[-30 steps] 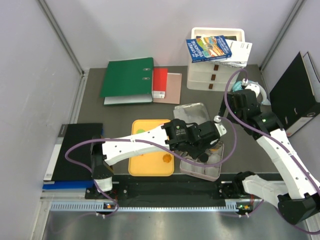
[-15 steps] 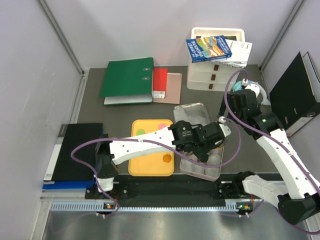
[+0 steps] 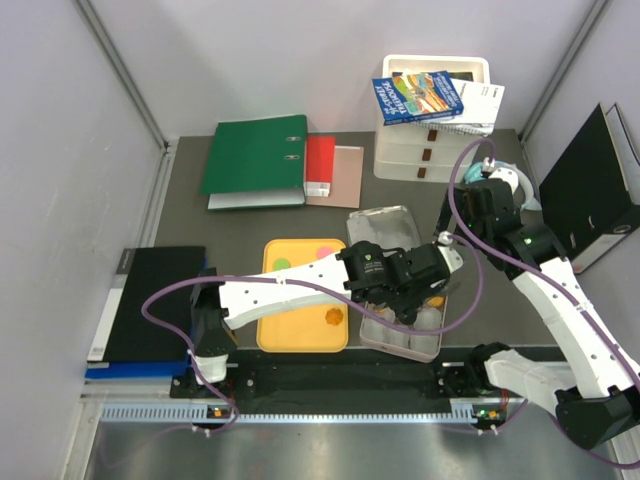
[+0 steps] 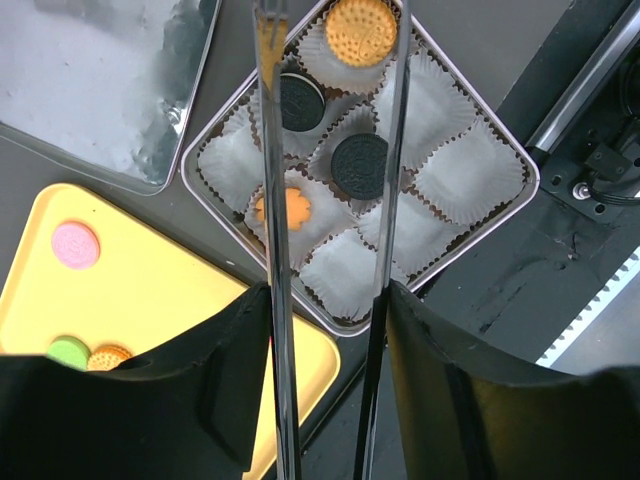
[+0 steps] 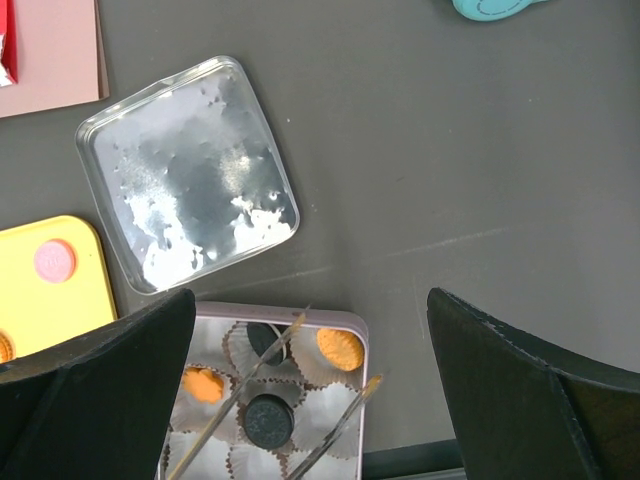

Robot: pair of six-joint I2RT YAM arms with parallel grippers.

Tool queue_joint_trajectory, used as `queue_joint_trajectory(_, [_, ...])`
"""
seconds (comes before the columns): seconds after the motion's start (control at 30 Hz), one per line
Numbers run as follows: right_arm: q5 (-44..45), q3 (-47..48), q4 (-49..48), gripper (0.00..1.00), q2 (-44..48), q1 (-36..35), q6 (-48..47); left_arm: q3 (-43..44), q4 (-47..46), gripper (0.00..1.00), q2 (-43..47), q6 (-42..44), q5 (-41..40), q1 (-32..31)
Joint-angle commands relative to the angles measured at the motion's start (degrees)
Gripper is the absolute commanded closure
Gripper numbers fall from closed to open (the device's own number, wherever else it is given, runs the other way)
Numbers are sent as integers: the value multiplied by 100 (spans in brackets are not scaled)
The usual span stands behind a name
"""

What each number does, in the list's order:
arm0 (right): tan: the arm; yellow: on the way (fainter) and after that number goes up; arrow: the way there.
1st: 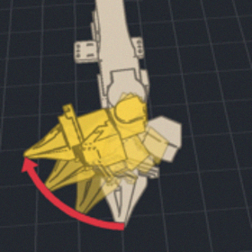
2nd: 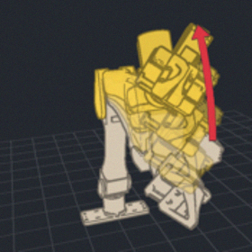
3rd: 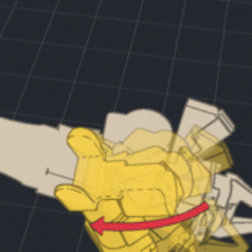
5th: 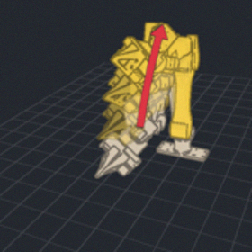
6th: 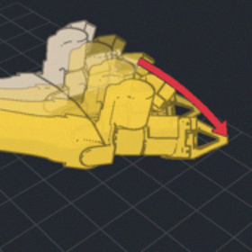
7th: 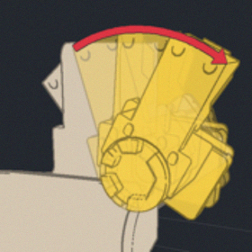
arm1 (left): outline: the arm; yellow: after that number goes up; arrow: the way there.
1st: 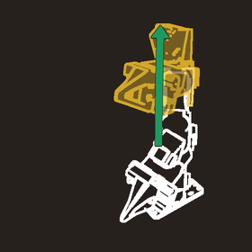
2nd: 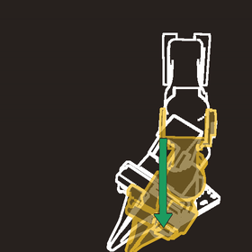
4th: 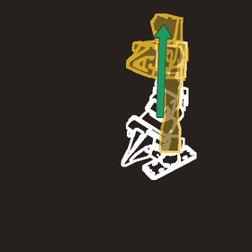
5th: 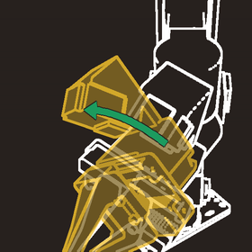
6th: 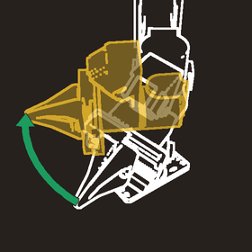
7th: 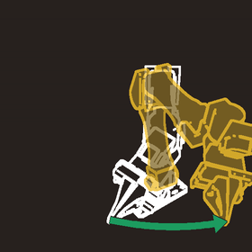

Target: Pack the cookies

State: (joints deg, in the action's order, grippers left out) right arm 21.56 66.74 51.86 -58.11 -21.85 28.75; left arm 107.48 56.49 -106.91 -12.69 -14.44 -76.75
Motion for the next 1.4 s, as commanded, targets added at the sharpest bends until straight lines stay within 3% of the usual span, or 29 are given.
queue_joint_trajectory(0.0, [-29, -29, -185, 1, 133, 58, 51, 62, -323, 46, 92, 38, -147, 20])
queue_joint_trajectory(0.27, [6, 41, -132, 1, 133, 58, 34, -201, 221, 49, 609, -321, -780, 20])
queue_joint_trajectory(0.37, [-12, -21, -149, 1, 133, 58, 34, -473, 608, 56, 1031, -532, -684, 11])
queue_joint_trajectory(0.57, [-135, -170, -272, 1, 36, 58, 43, -1150, 899, 81, 1673, -822, -130, -68])
queue_joint_trajectory(1.07, [-258, -214, -290, 1, -34, 58, 78, -1431, 187, 91, 1814, -849, 679, -138])
queue_joint_trajectory(1.37, [-346, -337, -246, 1, -25, 58, 104, -2055, -137, 92, 1797, -858, 934, -138])
